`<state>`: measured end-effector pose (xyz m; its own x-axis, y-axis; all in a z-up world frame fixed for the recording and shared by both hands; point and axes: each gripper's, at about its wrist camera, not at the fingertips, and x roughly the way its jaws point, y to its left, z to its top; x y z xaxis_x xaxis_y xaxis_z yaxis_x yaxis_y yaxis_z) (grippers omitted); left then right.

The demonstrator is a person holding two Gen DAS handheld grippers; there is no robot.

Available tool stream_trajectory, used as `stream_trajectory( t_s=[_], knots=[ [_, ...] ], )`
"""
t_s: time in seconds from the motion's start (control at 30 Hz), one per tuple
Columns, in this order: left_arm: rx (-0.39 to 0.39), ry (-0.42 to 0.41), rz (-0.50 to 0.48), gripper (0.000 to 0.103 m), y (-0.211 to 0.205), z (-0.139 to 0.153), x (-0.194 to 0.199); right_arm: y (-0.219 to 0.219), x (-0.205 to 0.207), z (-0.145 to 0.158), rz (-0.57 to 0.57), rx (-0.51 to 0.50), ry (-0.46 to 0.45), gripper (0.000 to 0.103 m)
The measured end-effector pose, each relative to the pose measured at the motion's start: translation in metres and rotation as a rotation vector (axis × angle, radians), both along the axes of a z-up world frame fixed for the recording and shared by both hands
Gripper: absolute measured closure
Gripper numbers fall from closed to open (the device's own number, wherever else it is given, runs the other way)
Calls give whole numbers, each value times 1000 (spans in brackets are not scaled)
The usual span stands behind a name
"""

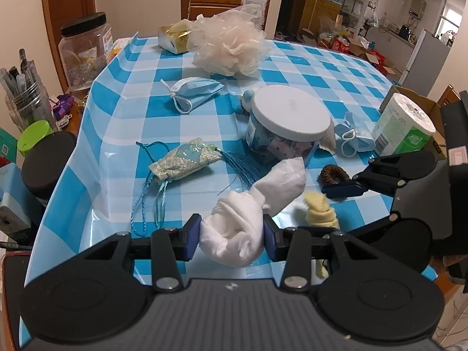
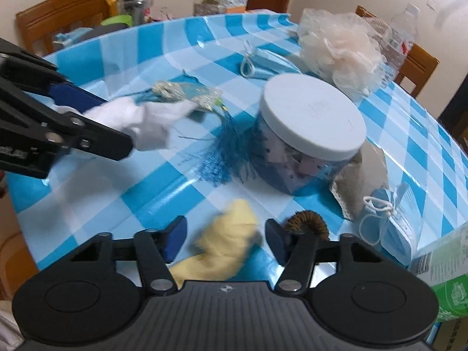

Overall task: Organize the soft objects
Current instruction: 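Lift the white sock with the left tool while the right tool grasps the yellow cloth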

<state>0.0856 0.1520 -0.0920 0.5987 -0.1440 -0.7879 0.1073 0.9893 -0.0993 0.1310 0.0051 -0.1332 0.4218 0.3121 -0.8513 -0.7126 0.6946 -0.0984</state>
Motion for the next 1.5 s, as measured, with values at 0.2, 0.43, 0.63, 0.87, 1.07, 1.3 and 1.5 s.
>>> stream_trajectory(
  t_s=[0.2, 0.43, 0.63, 0.87, 1.07, 1.3, 1.5],
  knots=[
    [-3, 4, 2, 60, 3, -2, 0, -4, -2, 0, -14, 0, 12, 46],
    [-3, 14, -13, 60, 1, -3, 3, -4, -3, 2, -27, 5, 49, 69],
    [13, 26, -45, 60, -1, 0, 4, -13, -6, 18, -69, 7, 41, 69],
    [61, 31, -113, 60, -12, 16, 0, -42, -15, 50, -121, 18, 12, 69],
    [93, 22, -177, 60, -36, 37, -2, -88, -30, 75, -169, 39, -11, 69],
    [99, 21, -243, 60, -88, 55, -1, -159, -36, 101, -220, 26, -46, 69],
    [73, 4, -286, 60, -139, 71, 1, -220, -27, 115, -264, 13, -83, 69]
  ],
)
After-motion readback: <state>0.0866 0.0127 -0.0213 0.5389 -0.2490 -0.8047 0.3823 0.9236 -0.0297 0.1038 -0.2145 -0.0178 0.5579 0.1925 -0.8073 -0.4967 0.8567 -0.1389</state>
